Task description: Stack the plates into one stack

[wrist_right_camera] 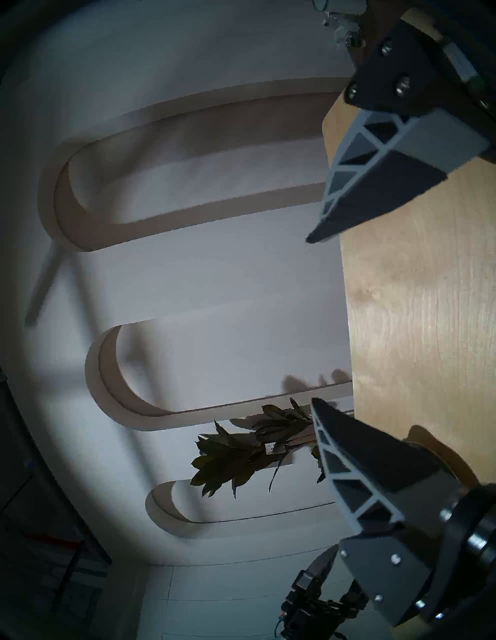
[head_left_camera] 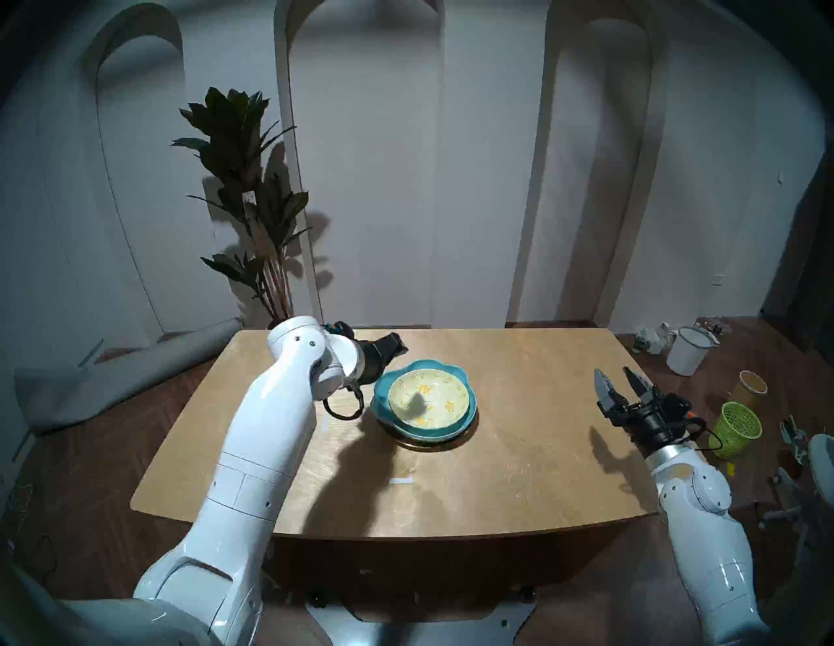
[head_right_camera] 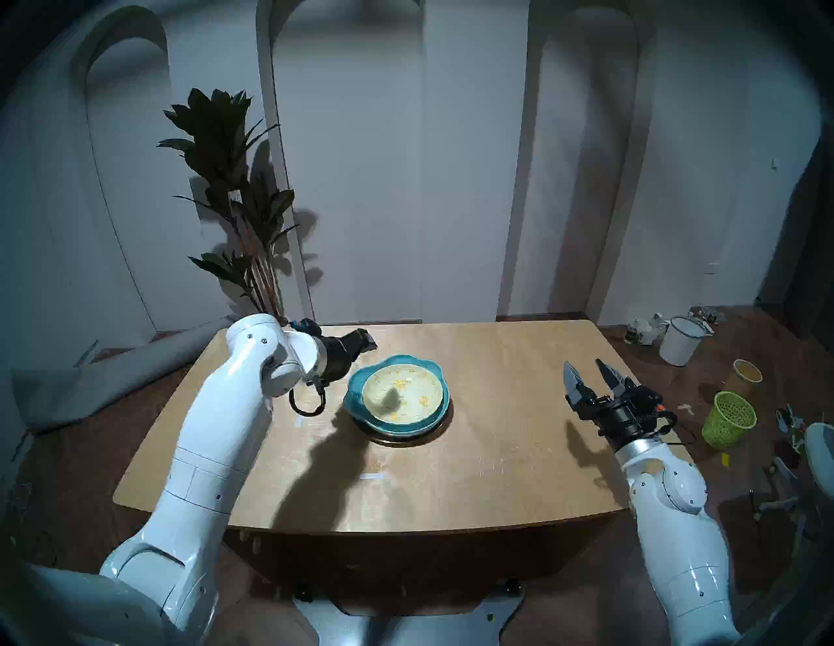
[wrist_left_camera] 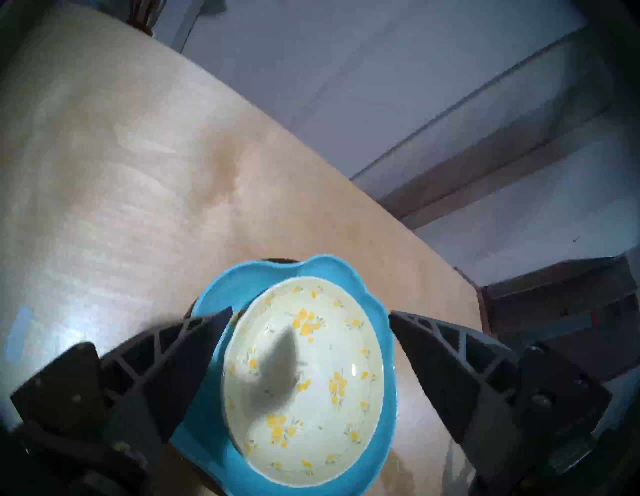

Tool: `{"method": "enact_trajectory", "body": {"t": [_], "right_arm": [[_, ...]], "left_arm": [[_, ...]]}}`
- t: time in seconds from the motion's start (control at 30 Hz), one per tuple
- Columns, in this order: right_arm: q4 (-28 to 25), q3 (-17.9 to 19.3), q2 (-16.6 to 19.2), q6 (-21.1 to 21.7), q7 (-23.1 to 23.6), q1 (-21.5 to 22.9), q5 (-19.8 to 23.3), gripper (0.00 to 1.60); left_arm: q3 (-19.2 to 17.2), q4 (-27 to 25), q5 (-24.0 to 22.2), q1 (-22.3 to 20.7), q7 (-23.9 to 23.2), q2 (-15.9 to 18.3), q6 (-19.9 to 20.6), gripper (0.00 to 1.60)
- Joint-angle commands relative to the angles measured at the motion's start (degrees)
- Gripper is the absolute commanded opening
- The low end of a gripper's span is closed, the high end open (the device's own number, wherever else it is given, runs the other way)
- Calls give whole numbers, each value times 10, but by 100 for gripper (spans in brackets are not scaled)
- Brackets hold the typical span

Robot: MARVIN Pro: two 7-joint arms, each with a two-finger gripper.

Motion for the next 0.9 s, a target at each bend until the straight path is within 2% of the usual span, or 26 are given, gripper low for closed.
{"method": "enact_trajectory", "body": {"t": [0.0, 0.1, 0.13, 0.23, 0.27, 0.37, 0.4, 0.57, 0.67, 0.87], "right_arm": [[-8, -14, 1, -1, 5, 16, -5, 160], [-5, -20, 1, 0, 5, 21, -7, 160], [-3, -25, 1, 1, 3, 26, -10, 160], [-3, -32, 2, 2, 1, 33, -15, 160], [-2, -37, 1, 2, 0, 40, -19, 160], [-3, -42, 3, 2, -1, 47, -24, 160], [-2, -48, 3, 2, -2, 54, -31, 160], [-1, -62, 2, 3, -6, 66, -43, 160], [1, -75, 3, 4, -19, 79, -61, 160], [4, -93, 3, 8, -39, 96, -86, 160]], "left_arm": [[-7, -66, 69, 5, -22, 59, -25, 160], [-13, -81, 88, 21, -30, 73, -37, 160], [-10, -97, 118, 34, -29, 89, -45, 160], [-15, -101, 141, 45, -31, 99, -58, 160], [-14, -105, 167, 55, -39, 114, -73, 160], [-14, -102, 184, 62, -45, 122, -86, 160], [-12, -101, 211, 69, -50, 131, -104, 160], [-9, -95, 251, 82, -63, 147, -134, 160], [-2, -90, 291, 92, -79, 165, -163, 160], [4, -78, 335, 100, -100, 186, -203, 160]]}}
